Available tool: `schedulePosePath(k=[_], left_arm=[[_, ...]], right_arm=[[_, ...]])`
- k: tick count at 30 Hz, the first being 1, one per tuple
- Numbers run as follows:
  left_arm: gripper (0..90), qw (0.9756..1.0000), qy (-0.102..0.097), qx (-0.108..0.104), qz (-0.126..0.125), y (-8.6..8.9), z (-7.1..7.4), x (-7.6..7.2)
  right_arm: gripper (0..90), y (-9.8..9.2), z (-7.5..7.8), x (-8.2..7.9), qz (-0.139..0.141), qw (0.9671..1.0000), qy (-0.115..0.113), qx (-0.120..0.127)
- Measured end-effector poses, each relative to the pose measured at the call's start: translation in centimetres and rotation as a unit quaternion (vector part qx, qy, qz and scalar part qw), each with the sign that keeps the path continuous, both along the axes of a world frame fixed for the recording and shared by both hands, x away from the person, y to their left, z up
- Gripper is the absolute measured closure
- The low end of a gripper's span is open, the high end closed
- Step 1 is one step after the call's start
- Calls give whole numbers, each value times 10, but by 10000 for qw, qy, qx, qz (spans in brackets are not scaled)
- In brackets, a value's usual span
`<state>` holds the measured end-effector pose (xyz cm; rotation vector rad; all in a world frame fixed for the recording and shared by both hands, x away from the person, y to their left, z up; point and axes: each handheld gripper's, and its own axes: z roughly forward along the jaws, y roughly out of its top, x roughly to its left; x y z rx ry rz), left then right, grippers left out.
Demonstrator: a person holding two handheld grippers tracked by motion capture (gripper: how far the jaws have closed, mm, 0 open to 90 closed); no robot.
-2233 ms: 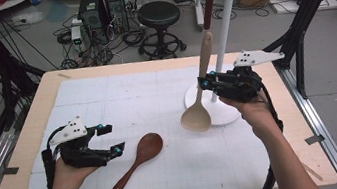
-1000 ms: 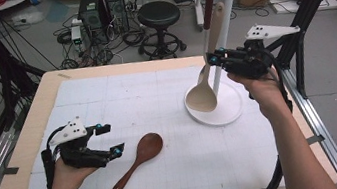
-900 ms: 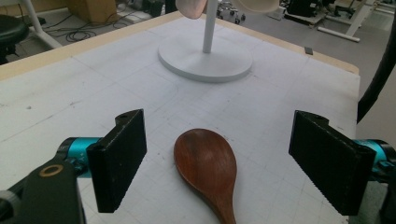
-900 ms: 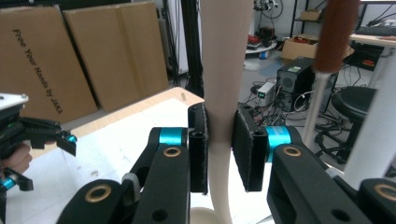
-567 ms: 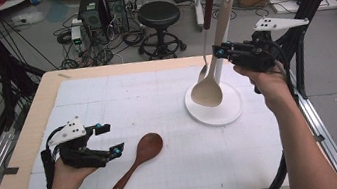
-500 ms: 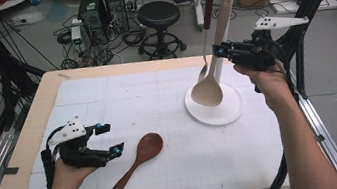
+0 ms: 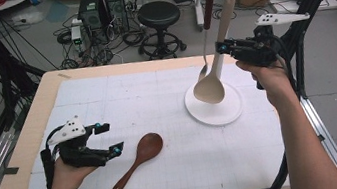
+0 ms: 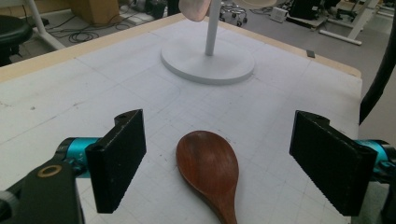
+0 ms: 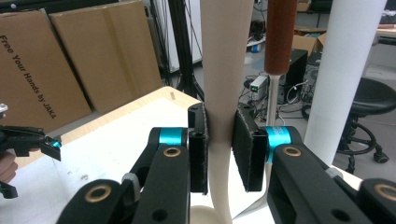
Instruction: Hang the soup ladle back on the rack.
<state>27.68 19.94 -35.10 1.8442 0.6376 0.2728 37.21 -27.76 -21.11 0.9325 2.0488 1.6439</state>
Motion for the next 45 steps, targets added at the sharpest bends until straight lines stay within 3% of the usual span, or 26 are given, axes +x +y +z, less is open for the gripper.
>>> schedulePosePath(k=[17,29,45], left_arm=[[189,10000,3,-3,-5,0,0,0],[189,10000,12,-12,-17,0,-1,1],[188,10000,-9,-23,25,2,0,1]], right_arm=[[775,4,-7,13,-160,9997,148,53],[706,-9,-15,10,-132,9995,101,277],[641,-19,-13,2,-55,9998,-13,202]])
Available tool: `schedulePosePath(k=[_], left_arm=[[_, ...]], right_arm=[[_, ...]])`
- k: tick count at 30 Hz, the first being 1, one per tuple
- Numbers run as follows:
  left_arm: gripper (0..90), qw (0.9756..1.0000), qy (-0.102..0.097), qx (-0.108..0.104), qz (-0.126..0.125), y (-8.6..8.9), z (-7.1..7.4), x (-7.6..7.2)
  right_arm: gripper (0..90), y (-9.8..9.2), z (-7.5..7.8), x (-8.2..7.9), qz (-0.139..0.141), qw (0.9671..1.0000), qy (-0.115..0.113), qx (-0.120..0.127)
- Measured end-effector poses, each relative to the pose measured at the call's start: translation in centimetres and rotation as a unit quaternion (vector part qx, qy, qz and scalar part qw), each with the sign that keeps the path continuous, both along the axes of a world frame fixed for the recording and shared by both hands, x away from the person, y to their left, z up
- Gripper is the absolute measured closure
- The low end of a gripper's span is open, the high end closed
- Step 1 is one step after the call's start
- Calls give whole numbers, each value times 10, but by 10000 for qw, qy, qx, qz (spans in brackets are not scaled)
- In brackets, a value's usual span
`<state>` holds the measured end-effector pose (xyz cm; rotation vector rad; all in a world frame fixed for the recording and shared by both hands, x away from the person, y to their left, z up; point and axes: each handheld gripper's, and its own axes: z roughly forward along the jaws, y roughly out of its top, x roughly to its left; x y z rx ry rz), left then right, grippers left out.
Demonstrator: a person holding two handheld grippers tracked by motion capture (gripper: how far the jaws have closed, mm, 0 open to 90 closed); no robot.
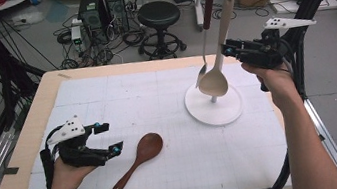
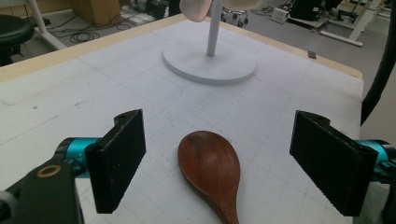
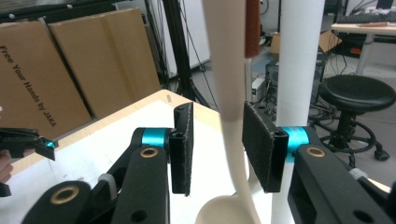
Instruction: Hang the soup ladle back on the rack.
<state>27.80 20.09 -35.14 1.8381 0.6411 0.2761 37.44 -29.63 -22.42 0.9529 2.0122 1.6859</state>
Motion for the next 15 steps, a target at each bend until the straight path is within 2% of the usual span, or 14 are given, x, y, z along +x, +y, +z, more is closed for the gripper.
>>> schedulePosePath(k=[6,15], left_arm=[[187,10000,18,4,1,1,0,1],[186,10000,13,7,0,2,-1,1]], right_arm=[[646,-3,10,-7,95,9999,-100,-35],[782,-13,35,-15,142,9996,-236,-93]])
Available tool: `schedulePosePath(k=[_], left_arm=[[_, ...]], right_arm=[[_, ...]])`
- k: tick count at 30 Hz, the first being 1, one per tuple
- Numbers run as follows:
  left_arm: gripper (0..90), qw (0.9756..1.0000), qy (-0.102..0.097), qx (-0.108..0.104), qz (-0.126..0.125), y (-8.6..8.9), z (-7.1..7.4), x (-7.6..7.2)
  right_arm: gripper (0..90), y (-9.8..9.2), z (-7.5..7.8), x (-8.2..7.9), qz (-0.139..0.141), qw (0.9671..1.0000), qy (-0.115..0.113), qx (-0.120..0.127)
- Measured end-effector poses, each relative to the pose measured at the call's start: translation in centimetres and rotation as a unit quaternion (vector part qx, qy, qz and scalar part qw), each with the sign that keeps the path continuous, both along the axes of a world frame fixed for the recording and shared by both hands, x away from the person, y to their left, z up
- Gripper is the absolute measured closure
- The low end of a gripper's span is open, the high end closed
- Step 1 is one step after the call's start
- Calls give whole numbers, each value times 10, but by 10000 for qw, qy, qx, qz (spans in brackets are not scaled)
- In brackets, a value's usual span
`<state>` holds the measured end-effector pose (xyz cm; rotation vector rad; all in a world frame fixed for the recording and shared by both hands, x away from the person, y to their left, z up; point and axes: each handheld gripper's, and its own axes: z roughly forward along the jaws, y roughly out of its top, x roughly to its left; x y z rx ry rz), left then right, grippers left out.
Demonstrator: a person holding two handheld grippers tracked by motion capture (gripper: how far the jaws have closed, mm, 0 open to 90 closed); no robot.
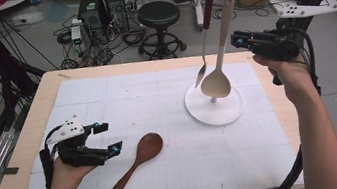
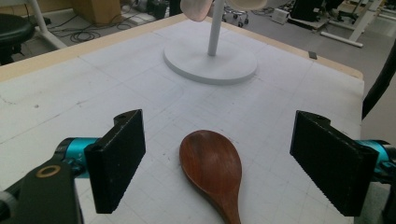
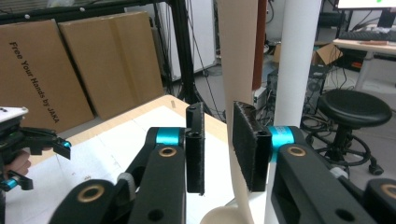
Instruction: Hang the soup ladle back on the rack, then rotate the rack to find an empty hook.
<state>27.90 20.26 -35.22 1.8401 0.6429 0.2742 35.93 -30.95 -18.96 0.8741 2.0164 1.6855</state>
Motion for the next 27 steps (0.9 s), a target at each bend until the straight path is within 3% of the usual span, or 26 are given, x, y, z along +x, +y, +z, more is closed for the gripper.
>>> schedulePosePath(k=[8,27], left_arm=[[186,10000,14,-28,-4,0,0,0],[186,10000,9,-55,6,1,0,1]], right_arm=[[900,-8,18,-3,4,9999,-123,-32],[900,-6,59,7,-38,9994,-351,-50]])
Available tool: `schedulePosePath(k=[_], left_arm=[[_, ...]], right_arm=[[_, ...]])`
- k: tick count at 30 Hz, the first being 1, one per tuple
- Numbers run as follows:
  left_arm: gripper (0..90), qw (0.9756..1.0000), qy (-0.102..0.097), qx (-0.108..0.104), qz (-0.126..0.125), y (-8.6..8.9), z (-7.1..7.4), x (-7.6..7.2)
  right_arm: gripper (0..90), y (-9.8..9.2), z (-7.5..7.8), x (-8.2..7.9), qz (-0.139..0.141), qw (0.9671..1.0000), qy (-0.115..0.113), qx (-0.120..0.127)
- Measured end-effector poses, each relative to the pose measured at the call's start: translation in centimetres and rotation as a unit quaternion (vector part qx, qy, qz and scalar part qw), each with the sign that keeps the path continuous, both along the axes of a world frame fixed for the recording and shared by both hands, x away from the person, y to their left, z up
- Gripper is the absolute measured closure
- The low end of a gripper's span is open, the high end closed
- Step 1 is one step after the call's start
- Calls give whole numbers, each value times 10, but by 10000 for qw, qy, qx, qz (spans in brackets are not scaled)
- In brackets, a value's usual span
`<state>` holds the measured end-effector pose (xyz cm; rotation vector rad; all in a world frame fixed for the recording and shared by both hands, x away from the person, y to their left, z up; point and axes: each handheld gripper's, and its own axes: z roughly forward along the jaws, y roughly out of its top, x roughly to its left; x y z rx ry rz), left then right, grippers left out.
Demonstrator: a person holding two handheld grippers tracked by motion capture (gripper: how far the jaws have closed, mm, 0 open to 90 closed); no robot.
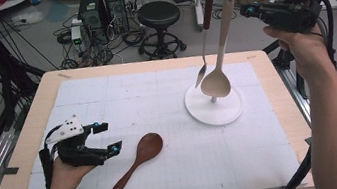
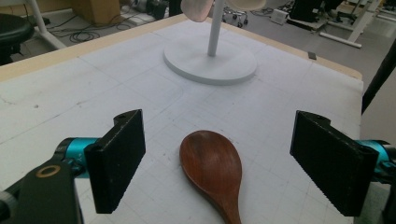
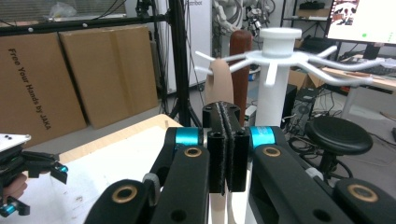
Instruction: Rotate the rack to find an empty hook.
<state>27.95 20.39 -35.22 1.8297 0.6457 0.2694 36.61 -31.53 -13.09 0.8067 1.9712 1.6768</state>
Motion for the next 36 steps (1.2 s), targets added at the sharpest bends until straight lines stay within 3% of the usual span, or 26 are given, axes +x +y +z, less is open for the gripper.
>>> schedulePosePath(k=[7,36], left_arm=[[186,10000,-12,13,4,1,0,0],[186,10000,-9,-12,-7,1,1,-1]], right_arm=[[900,8,7,3,-2,9999,-136,30],[900,33,11,7,-1,9997,-220,-118]])
